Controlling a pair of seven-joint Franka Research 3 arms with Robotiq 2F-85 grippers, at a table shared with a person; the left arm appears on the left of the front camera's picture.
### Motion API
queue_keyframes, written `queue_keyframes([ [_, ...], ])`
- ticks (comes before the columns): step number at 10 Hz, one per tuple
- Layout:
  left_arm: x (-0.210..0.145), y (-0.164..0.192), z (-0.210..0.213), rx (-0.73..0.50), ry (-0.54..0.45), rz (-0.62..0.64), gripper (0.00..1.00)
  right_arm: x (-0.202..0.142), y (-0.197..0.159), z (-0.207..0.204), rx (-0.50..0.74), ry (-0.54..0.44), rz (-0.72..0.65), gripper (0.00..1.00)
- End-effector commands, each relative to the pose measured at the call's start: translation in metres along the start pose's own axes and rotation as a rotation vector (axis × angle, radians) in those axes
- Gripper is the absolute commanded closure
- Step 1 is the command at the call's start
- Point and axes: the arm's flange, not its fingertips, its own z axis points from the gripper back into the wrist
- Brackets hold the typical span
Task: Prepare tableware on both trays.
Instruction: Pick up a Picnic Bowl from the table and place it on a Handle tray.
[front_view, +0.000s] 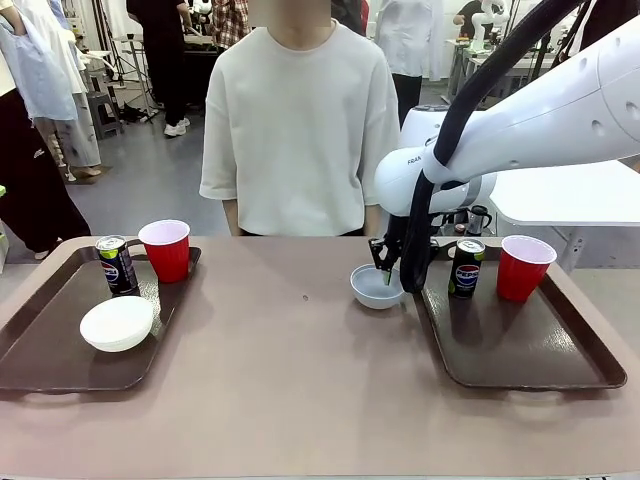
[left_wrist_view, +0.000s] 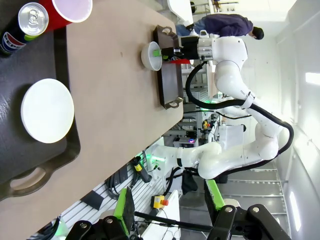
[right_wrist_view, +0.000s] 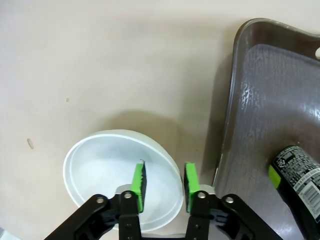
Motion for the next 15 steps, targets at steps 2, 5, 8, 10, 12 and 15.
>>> queue_keyframes([
  [2, -0.003, 0.001, 0.001, -0.013, -0.005, -0.022, 0.24, 0.004, 0.0, 0.0, 0.021, 0.014, 0.016, 0.89],
  [5, -0.003, 0.001, 0.001, -0.013, -0.005, -0.022, 0.24, -0.005, -0.003, 0.018, 0.017, 0.028, 0.027, 1.0],
  [8, -0.003, 0.001, 0.001, -0.013, -0.005, -0.022, 0.24, -0.06, -0.001, 0.092, 0.088, 0.104, 0.196, 1.0],
  [10, -0.003, 0.001, 0.001, -0.013, -0.005, -0.022, 0.24, -0.097, -0.004, 0.143, 0.085, 0.05, 0.194, 1.0],
  [12, -0.003, 0.001, 0.001, -0.013, -0.005, -0.022, 0.24, -0.127, -0.003, 0.172, 0.067, 0.03, 0.147, 1.0],
  [15, -0.003, 0.001, 0.001, -0.013, -0.005, -0.022, 0.24, -0.112, 0.001, 0.178, 0.055, 0.036, 0.188, 1.0],
])
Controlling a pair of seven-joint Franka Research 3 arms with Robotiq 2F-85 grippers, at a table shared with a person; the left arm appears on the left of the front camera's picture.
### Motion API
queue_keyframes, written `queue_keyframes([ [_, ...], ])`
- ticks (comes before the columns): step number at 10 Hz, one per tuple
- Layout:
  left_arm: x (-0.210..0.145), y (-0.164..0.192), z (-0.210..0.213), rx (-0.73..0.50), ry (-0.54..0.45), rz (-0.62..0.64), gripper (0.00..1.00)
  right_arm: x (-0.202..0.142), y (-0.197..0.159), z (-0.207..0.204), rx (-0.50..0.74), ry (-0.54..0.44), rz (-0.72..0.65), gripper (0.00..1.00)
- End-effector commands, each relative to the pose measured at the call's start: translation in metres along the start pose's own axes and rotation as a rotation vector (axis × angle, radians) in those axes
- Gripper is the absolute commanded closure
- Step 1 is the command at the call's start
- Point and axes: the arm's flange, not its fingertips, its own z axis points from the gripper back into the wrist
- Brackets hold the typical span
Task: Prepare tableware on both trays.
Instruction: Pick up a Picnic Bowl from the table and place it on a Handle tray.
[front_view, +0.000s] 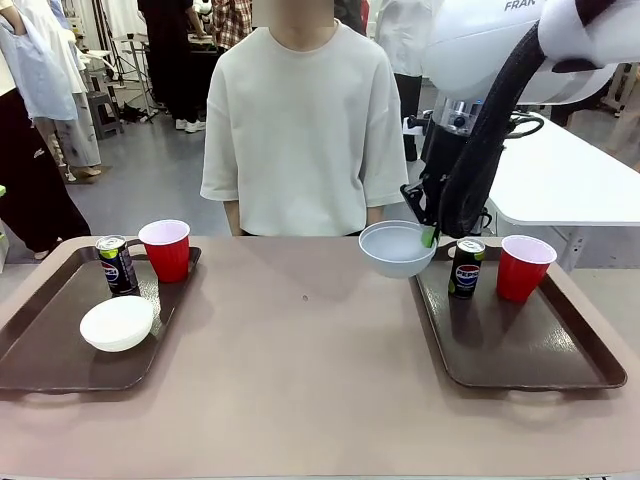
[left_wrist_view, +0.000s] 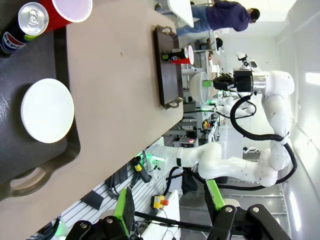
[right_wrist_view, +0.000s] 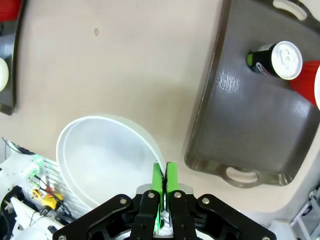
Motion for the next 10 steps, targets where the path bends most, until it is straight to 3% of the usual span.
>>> queue_keyframes([
  [1, -0.003, 0.001, 0.001, -0.013, -0.005, -0.022, 0.24, -0.003, 0.0, 0.004, -0.001, -0.008, -0.012, 0.96],
  [5, -0.003, 0.001, 0.001, -0.013, -0.005, -0.022, 0.24, -0.073, -0.062, -0.018, 0.022, -0.075, -0.079, 0.96],
  [8, -0.003, 0.001, 0.001, -0.013, -0.005, -0.022, 0.24, -0.06, -0.116, -0.061, 0.006, -0.134, -0.056, 0.96],
  [10, -0.003, 0.001, 0.001, -0.013, -0.005, -0.022, 0.24, -0.034, -0.141, -0.1, -0.022, -0.103, -0.033, 0.96],
])
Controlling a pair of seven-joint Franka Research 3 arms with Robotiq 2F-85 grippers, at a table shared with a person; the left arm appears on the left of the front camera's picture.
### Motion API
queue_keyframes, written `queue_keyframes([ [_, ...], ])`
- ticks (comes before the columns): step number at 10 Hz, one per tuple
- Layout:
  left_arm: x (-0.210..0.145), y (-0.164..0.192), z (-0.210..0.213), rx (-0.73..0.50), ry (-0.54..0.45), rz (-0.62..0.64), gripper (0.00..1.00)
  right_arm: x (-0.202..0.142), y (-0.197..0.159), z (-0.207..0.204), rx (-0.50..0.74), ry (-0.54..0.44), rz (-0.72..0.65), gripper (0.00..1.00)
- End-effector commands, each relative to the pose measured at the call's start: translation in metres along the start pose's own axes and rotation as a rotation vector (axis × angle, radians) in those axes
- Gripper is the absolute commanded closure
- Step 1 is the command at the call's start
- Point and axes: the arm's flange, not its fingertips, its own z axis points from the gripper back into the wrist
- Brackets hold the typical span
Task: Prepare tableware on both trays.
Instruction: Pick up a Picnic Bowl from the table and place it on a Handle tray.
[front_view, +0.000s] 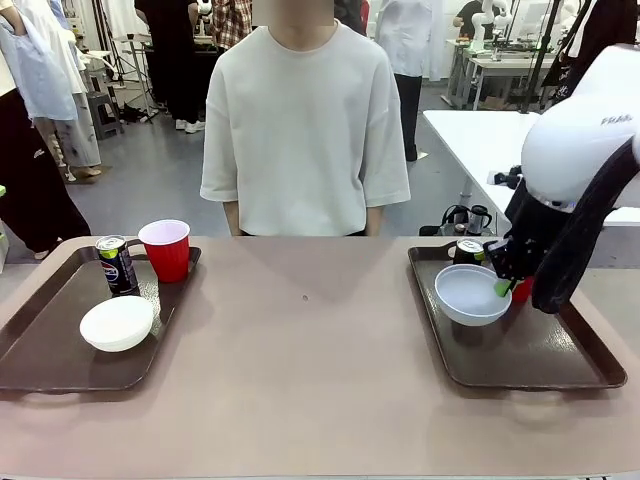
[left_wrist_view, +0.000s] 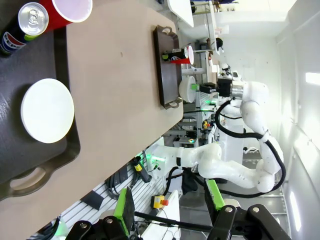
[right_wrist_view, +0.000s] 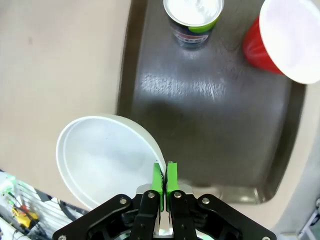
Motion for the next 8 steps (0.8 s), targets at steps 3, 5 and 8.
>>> queue_keyframes([
  [3, -0.002, 0.001, 0.001, -0.013, -0.005, -0.022, 0.24, 0.034, -0.025, -0.051, -0.008, 0.057, 0.028, 0.96],
  [5, -0.002, 0.001, 0.001, -0.013, -0.005, -0.022, 0.24, 0.035, -0.03, -0.057, -0.027, 0.076, 0.016, 0.96],
  [8, -0.002, 0.001, 0.001, -0.013, -0.005, -0.022, 0.24, 0.035, -0.027, -0.047, -0.051, 0.085, -0.004, 0.0],
])
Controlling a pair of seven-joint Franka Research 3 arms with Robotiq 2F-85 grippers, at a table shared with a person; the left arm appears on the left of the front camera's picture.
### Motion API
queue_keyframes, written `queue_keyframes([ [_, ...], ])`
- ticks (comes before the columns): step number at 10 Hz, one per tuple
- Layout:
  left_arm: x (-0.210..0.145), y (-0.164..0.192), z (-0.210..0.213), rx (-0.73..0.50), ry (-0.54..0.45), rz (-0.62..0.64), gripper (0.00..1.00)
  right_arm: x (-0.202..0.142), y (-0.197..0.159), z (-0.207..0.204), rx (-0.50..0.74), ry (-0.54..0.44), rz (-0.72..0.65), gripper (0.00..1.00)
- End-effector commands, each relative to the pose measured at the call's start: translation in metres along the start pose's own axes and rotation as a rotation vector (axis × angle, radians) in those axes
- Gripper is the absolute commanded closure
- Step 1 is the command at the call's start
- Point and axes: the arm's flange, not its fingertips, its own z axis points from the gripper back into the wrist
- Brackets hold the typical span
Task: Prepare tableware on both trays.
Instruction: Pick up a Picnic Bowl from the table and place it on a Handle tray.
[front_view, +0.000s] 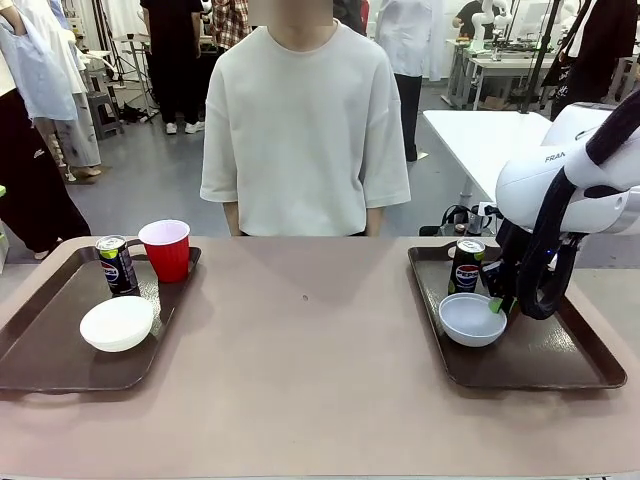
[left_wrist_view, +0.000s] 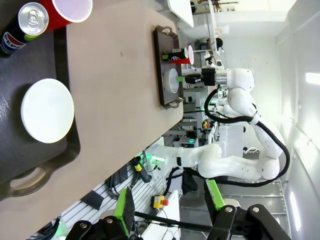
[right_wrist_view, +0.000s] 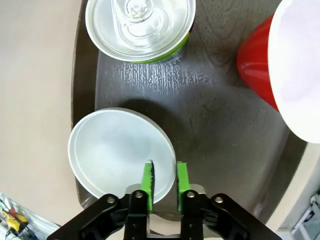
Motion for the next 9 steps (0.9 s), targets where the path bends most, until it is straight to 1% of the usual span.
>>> queue_keyframes([
  [1, -0.002, 0.001, 0.001, -0.013, -0.005, -0.022, 0.24, -0.001, 0.002, 0.014, -0.034, 0.017, -0.026, 0.16],
  [2, -0.002, 0.001, 0.001, -0.013, -0.005, -0.022, 0.24, -0.004, 0.006, 0.024, -0.028, 0.018, -0.026, 0.0],
  [3, -0.002, 0.001, 0.001, -0.013, -0.005, -0.022, 0.24, -0.007, 0.01, 0.033, -0.027, 0.024, -0.008, 0.0],
  [4, -0.002, 0.001, 0.001, -0.013, -0.005, -0.022, 0.24, -0.009, 0.015, 0.045, 0.018, 0.04, 0.015, 0.0],
  [5, -0.002, 0.001, 0.001, -0.013, -0.005, -0.022, 0.24, -0.012, 0.019, 0.06, 0.065, 0.042, 0.033, 0.31],
  [6, -0.002, 0.001, 0.001, -0.013, -0.005, -0.022, 0.24, -0.015, 0.026, 0.08, 0.093, 0.026, 0.013, 0.21],
  [7, -0.002, 0.001, 0.001, -0.013, -0.005, -0.022, 0.24, -0.015, 0.031, 0.097, 0.205, 0.041, -0.008, 0.12],
  [8, -0.002, 0.001, 0.001, -0.013, -0.005, -0.022, 0.24, -0.015, 0.036, 0.117, 0.383, -0.006, -0.06, 0.12],
  [9, -0.002, 0.001, 0.001, -0.013, -0.005, -0.022, 0.24, -0.017, 0.04, 0.134, 0.586, -0.089, -0.126, 0.12],
])
